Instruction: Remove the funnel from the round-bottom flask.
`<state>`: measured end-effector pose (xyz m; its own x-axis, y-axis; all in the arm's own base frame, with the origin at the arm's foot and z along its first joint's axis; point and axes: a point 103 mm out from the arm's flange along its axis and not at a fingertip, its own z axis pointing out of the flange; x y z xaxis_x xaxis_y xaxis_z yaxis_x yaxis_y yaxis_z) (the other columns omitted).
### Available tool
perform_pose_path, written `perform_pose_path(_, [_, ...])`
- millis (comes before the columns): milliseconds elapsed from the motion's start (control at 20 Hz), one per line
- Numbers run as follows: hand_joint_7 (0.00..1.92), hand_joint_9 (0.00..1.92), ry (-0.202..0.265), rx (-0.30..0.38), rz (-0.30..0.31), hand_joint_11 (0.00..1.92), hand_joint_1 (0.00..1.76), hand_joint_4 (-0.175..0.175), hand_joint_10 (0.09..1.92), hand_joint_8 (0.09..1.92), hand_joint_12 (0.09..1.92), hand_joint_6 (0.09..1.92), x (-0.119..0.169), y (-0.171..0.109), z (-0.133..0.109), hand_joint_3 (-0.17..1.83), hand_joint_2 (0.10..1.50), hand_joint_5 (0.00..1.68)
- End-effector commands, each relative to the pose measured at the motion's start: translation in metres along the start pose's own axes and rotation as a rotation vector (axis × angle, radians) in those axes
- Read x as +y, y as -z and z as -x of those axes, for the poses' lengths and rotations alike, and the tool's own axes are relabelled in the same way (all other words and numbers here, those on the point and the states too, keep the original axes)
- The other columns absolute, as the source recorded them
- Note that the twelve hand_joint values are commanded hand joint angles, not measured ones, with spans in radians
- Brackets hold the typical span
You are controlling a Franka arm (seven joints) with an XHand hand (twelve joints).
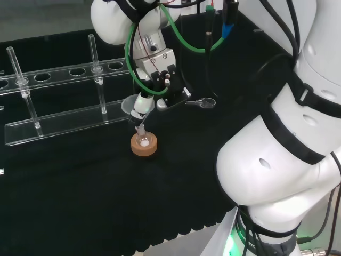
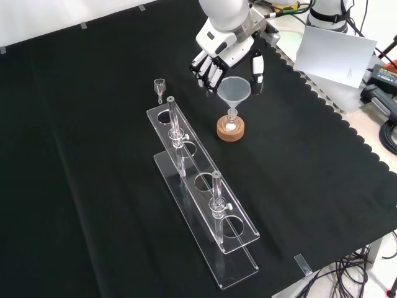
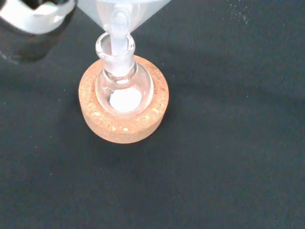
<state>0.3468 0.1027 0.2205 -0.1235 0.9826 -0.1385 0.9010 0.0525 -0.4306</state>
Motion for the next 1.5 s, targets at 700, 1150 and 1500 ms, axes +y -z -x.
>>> perform_pose_path(700, [1.01,0.46,-0.002,0.028,0.057,0.00,0.83,0.032,0.68,0.34,1.37,0.11,-0.023,0.042,0.012,0.18,0.64,0.79])
perform_pose_path(1150, [1.04,0.50,-0.019,0.032,0.152,0.00,0.83,0.041,0.65,0.32,1.37,0.15,-0.022,0.102,0.040,0.25,0.61,0.80])
perform_pose_path(1500, [1.06,0.51,-0.001,0.022,0.200,0.00,0.84,0.043,0.64,0.30,1.37,0.18,-0.004,0.131,0.049,0.32,0.58,0.80])
